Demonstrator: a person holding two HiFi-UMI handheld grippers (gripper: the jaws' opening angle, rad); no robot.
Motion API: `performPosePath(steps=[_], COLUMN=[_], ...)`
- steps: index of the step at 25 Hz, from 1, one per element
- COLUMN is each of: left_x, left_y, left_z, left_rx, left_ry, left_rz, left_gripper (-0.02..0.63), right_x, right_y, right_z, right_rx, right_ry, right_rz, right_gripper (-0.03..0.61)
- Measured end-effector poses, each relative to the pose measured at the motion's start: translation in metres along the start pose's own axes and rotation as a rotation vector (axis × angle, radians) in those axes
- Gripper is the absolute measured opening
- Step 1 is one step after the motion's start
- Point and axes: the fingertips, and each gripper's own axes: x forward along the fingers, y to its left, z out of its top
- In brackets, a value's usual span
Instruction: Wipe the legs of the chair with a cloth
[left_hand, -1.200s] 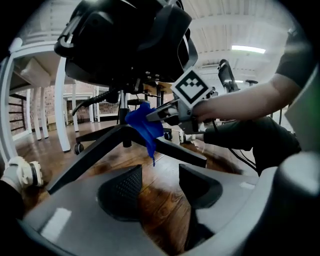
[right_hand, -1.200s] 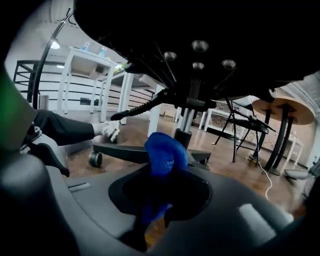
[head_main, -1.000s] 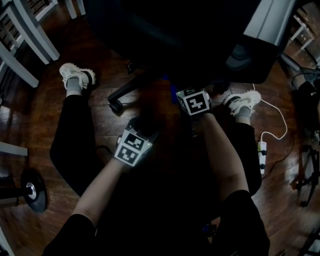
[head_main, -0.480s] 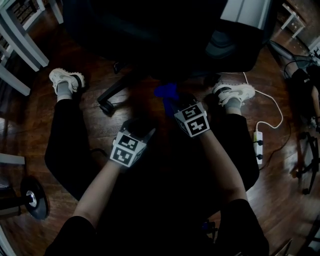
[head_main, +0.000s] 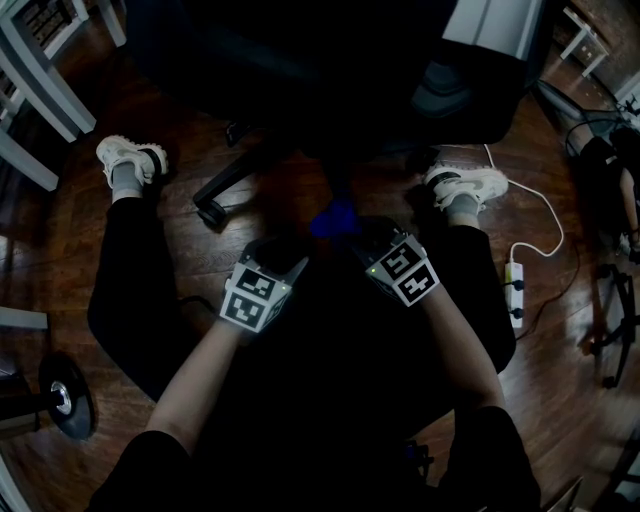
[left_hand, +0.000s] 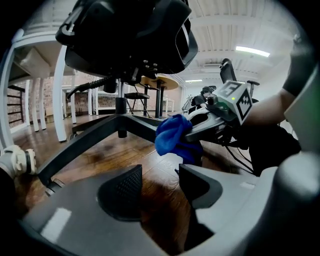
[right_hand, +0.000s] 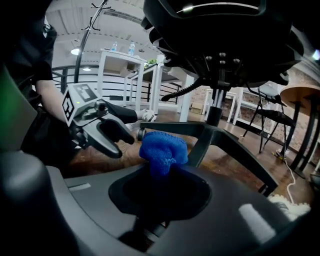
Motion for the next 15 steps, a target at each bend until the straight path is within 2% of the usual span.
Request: performPosePath(steps=[4, 7, 9, 11, 13, 15], left_x=[-0.002, -0.008, -0.018, -0.026, -0.027, -0.02], left_y=[0.014, 0.045, 0.075, 0.101, 0.103, 0.083], left_z=[0.002, 0.009, 0.019, 0.032, 0.043, 0.048], left_rx=[-0.017, -0.02, 0.017, 0.059, 0.041, 0.0], left_ry=[0.003, -0.006, -0.005, -0.012, -0.039, -0.061], left_rz=[0.024, 0.108, 0.203, 0.262, 0.235, 0.156], left_gripper=[0.233, 0.233, 0.233, 0.233, 0.233, 0.233], right_x=[-0.012, -0.02, -0.022, -0.02, -0.011, 0.005], right_y=[0.012, 0.013, -0.003, -0.034, -0.073, -0.107], right_z=[-0.01, -0.015, -0.011, 0.001, 0.013, 0.02], right_rx=[0.02, 0.067, 0.113, 0.158, 0.221, 0.347], right_ry=[-0.007, -0.025, -0.073, -0.133, -0.177, -0.217], right_rz=[0.084, 0.139, 0.103, 0.009, -0.078, -0.117], right_gripper=[0.086, 0.086, 0.084, 0.084, 0.086, 0.086])
